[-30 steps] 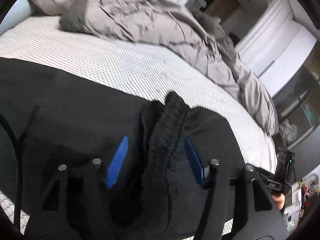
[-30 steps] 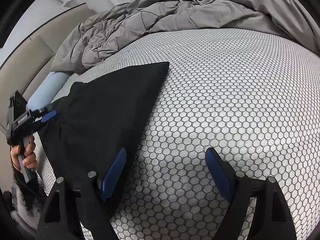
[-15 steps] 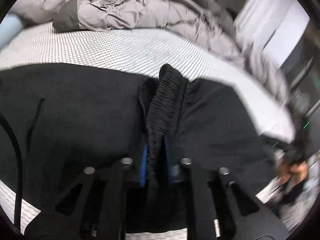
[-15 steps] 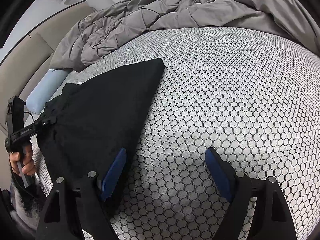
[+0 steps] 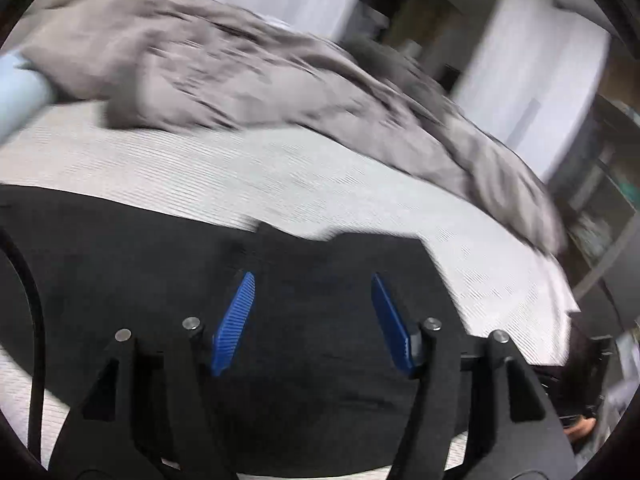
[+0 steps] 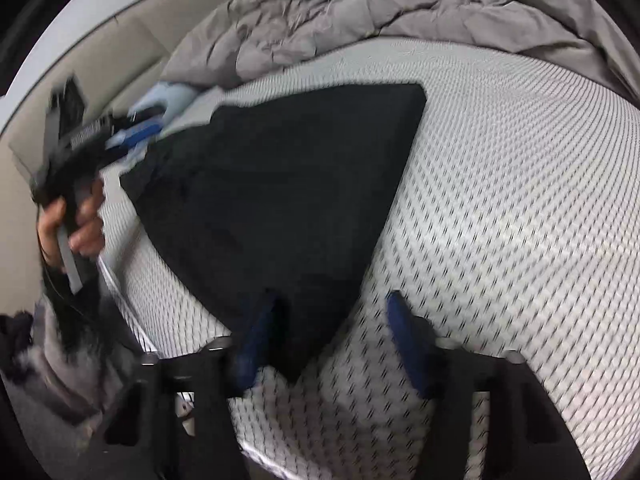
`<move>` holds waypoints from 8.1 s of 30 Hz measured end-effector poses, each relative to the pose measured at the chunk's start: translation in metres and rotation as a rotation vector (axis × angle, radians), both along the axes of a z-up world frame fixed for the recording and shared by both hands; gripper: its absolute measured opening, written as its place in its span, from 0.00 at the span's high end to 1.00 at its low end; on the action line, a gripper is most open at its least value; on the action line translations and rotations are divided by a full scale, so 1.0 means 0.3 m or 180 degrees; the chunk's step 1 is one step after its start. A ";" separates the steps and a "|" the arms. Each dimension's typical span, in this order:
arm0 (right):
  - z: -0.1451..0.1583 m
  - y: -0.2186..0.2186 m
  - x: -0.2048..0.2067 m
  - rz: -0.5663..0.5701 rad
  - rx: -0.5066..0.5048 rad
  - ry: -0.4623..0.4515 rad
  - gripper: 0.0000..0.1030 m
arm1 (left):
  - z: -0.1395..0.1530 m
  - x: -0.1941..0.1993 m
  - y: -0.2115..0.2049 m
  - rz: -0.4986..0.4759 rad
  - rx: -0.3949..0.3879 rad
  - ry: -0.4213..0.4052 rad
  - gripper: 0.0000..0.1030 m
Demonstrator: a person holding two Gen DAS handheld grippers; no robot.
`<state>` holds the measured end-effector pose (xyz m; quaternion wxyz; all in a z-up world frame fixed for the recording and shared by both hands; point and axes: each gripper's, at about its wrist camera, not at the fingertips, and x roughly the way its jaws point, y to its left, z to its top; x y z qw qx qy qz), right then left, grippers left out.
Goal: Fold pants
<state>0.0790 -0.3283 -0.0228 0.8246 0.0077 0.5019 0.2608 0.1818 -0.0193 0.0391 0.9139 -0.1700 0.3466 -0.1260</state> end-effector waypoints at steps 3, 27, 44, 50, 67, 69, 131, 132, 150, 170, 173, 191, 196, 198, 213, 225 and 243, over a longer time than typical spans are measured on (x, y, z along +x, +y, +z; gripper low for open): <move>0.007 -0.021 -0.046 -0.0030 0.0089 -0.0052 0.55 | -0.049 0.036 -0.163 -0.0413 -0.0091 0.0196 0.44; -0.022 0.000 -0.086 -0.0075 0.0250 -0.0048 0.97 | -0.260 0.118 -0.515 -0.0899 0.0423 0.0617 0.44; -0.044 -0.064 0.149 -0.0540 0.0584 0.0233 0.69 | -0.256 -0.128 -0.652 -0.1399 0.1401 0.0127 0.43; -0.082 0.058 0.382 -0.0415 0.0397 0.0083 0.72 | -0.273 -0.122 -0.643 -0.1394 0.1311 0.0202 0.43; -0.054 0.213 0.939 -0.0548 -0.0314 -0.0163 0.75 | -0.243 -0.102 -0.607 -0.1503 0.1076 0.0227 0.42; -0.013 0.145 0.861 -0.0612 -0.0120 -0.0150 0.67 | -0.204 -0.099 -0.573 -0.1572 0.0881 0.0221 0.42; 0.046 0.335 0.322 0.0112 -0.0463 -0.0820 0.57 | -0.108 0.062 -0.084 -0.0984 0.0847 0.0071 0.36; 0.036 0.373 0.359 0.0114 -0.0479 -0.0783 0.58 | -0.117 0.087 -0.113 -0.1037 0.0970 0.0088 0.38; 0.030 0.300 0.414 0.0016 -0.0662 -0.0758 0.61 | -0.080 0.109 -0.047 -0.0971 0.1063 -0.0055 0.62; 0.030 0.431 0.581 -0.0174 -0.0906 -0.0825 0.61 | -0.070 0.217 -0.004 -0.0563 0.0944 0.0135 0.78; 0.023 0.511 0.626 -0.0098 -0.0577 -0.0821 0.61 | -0.131 0.303 -0.023 -0.0538 0.0784 0.0443 0.78; 0.058 0.381 0.466 -0.0101 -0.0517 -0.0714 0.34 | -0.074 -0.004 0.322 0.0276 0.0140 0.0295 0.49; -0.070 0.540 0.420 0.0396 -0.0996 -0.0650 0.35 | -0.098 -0.036 0.067 -0.0538 0.0657 0.0162 0.49; -0.081 0.540 0.416 0.0395 -0.1003 -0.0666 0.35 | -0.139 -0.028 -0.044 -0.0755 0.0950 0.0262 0.49; 0.000 0.219 0.375 -0.0314 -0.0654 -0.0518 0.28 | -0.121 -0.195 0.306 0.0324 0.0464 0.0198 0.30; 0.074 0.201 0.373 -0.0697 0.0108 -0.0677 0.06 | -0.328 -0.439 0.916 0.1956 -0.1417 0.0482 0.22; 0.129 0.186 0.315 -0.0722 0.0167 -0.1102 0.06 | 0.161 -0.155 0.433 0.1299 0.0099 -0.0359 0.98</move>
